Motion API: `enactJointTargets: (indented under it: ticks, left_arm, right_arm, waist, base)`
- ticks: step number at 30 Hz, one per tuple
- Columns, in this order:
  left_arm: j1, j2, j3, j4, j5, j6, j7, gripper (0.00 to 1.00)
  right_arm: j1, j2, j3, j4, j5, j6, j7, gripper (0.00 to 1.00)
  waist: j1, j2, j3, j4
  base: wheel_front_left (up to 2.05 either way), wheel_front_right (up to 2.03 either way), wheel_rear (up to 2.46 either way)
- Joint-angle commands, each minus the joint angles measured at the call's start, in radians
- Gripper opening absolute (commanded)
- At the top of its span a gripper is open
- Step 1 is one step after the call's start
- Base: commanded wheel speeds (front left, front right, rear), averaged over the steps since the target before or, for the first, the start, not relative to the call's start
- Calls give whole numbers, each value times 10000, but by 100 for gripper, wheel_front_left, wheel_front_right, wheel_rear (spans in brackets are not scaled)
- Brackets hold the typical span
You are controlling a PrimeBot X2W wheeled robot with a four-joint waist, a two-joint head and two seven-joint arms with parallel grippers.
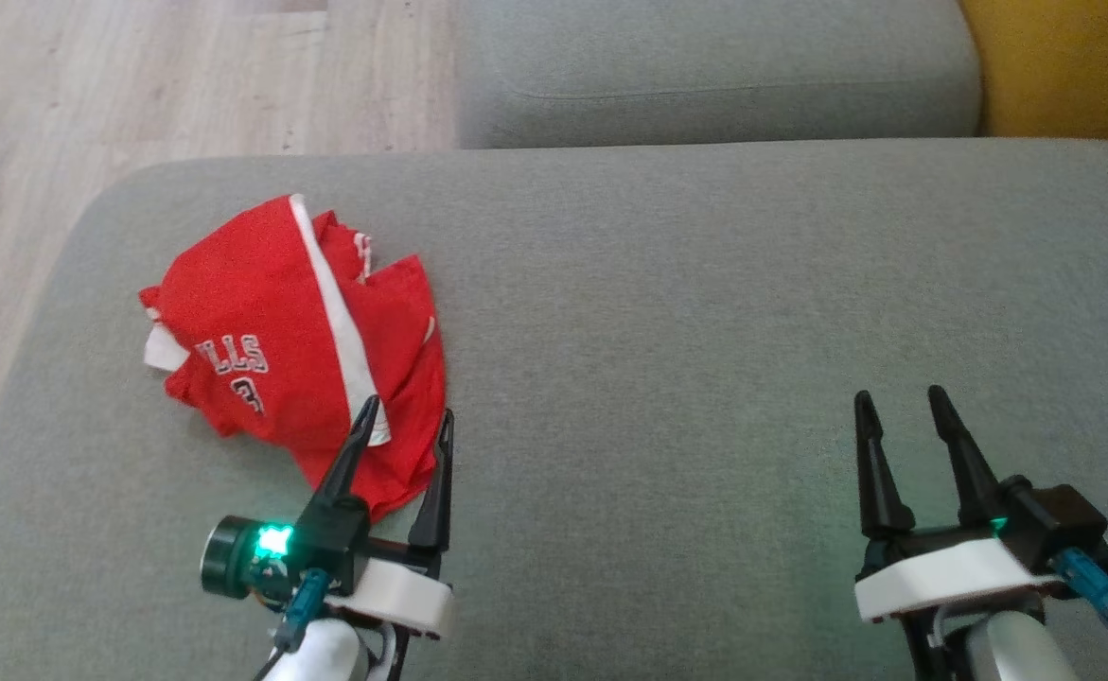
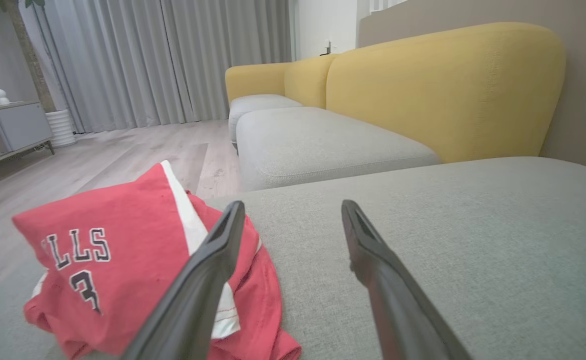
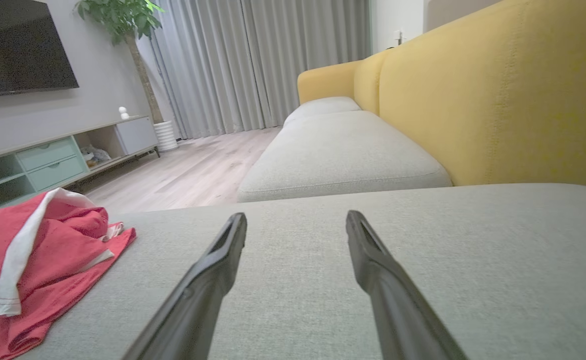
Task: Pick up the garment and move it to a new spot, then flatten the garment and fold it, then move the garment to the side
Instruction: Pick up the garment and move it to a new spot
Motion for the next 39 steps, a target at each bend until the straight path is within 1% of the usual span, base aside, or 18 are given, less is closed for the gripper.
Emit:
enactJointTargets:
  ticks: [1, 6, 13, 15, 16, 23, 26, 29, 33, 35, 39]
  left_arm:
    - [-292, 42, 506, -256, 121, 23, -97, 100]
    - [-215, 126, 767, -171, 320, 50, -97, 100]
    - [4, 135, 1028, -188, 454, 57, -97, 100]
    - [85, 122, 1068, -193, 490, 45, -97, 100]
    - [85, 122, 1068, -193, 490, 45, -97, 100]
    - [306, 113, 1234, -177, 568, -1, -97, 100]
    - [353, 96, 1282, -177, 593, -41, -97, 100]
    - [437, 83, 1348, -233, 617, -53, -97, 100]
    - [512, 72, 1444, -301, 652, -72, -97, 100]
    - [480, 76, 1505, -328, 672, -78, -97, 100]
    - [-292, 311, 1471, -283, 864, -398, -97, 100]
  right_arm:
    - [-258, -72, 347, -301, 74, -7, -109, 100]
    - [-175, -72, 734, -266, 311, -7, -109, 100]
    - [-73, -72, 1257, -176, 530, -7, -109, 100]
    - [-50, -72, 1293, -161, 563, -7, -109, 100]
    - [-50, -72, 1293, -161, 563, -7, -109, 100]
    - [9, -72, 1439, -154, 571, -7, -109, 100]
    - [27, -72, 1535, -173, 578, -7, -109, 100]
    - [36, -72, 1685, -160, 591, -7, -109, 100]
    - [-31, -72, 1902, -164, 515, -7, -109, 100]
    - [-104, -72, 1940, -196, 497, -7, -109, 100]
    - [-351, -72, 1926, -271, 358, -7, -109, 100]
  waist:
    - [1, 0, -42, 190]
    - [1, 0, -129, 804]
    - [1, 0, -263, 1903]
    - [1, 0, -306, 2229]
    - [1, 0, -306, 2229]
    - [1, 0, -450, 3212]
    - [1, 0, -471, 3505]
    - [1, 0, -468, 3659]
    - [1, 0, -327, 3694]
    - [1, 0, -176, 3611]
    - [1, 0, 391, 3196]
  base:
    - [0, 0, 0]
    - [0, 0, 0]
    - [0, 0, 0]
    - [0, 0, 0]
    - [0, 0, 0]
    - [0, 0, 0]
    - [0, 0, 0]
    - [0, 0, 0]
    - [0, 0, 0]
    - [0, 0, 0]
    - [0, 0, 0]
